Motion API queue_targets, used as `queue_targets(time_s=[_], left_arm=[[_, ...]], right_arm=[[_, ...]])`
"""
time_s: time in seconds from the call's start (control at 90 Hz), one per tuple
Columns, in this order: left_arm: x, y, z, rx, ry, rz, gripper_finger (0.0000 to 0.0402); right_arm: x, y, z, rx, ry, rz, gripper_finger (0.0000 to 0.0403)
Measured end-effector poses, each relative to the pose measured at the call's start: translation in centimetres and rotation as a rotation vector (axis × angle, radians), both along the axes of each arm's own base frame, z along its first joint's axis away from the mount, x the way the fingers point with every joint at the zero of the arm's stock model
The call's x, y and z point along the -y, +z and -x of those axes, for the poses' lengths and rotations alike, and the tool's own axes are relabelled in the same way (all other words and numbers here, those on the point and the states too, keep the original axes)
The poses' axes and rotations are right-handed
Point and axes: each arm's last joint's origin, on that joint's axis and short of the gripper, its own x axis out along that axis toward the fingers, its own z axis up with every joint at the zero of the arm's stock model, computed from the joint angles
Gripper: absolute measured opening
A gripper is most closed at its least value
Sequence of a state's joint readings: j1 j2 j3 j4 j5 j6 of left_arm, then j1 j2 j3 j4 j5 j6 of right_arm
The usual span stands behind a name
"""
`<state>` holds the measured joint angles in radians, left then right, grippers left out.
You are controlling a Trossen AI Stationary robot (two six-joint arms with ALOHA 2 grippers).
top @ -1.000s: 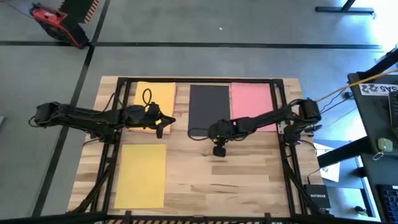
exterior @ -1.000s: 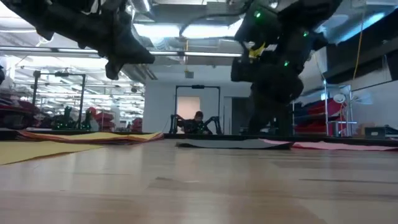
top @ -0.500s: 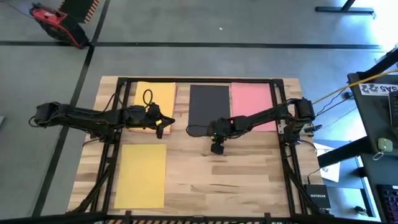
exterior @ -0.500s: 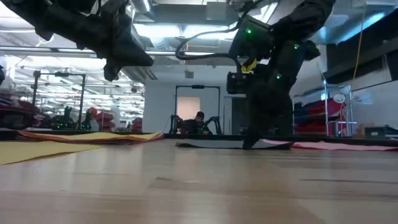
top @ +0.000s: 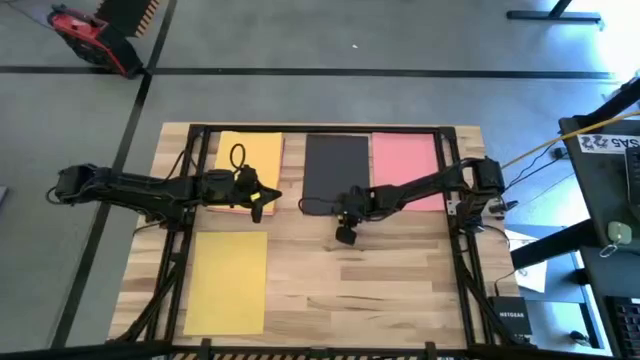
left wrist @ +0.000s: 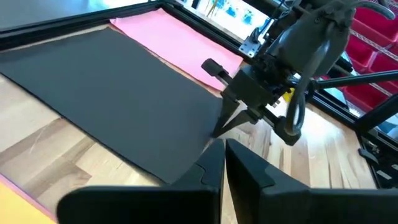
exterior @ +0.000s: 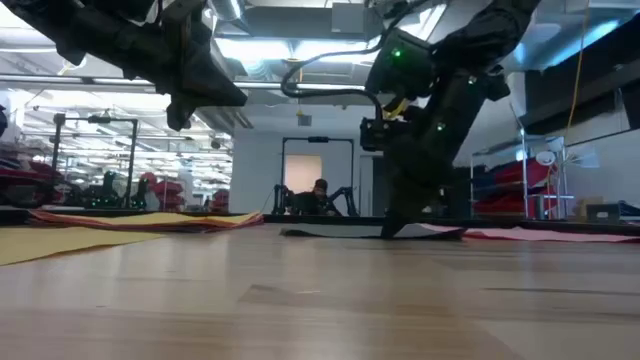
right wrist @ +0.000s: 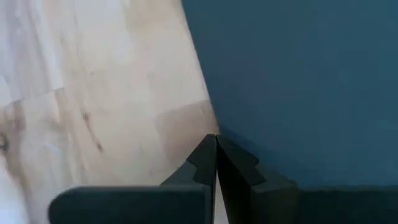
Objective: Organize paper
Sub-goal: Stack the black paper on the top of the other black paper
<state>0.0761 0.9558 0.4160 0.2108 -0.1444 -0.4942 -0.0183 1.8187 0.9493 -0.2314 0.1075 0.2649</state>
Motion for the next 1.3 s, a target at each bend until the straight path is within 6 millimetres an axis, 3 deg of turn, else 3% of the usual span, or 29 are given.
queue_targets(time_s=[0.322, 1.3], left_arm=[[0.0, -0.1, 0.0, -0.011, -0.001, -0.001, 0.0000], [0.0, -0.1, 0.0, -0.016, -0.004, -0.009, 0.0000]], right_arm=[[1.2, 0.0, 0.1, -0.001, -0.030, -0.002, 0.0000], [1.2, 0.2, -0.4, 0.050, -0.025, -0.005, 0.0000]])
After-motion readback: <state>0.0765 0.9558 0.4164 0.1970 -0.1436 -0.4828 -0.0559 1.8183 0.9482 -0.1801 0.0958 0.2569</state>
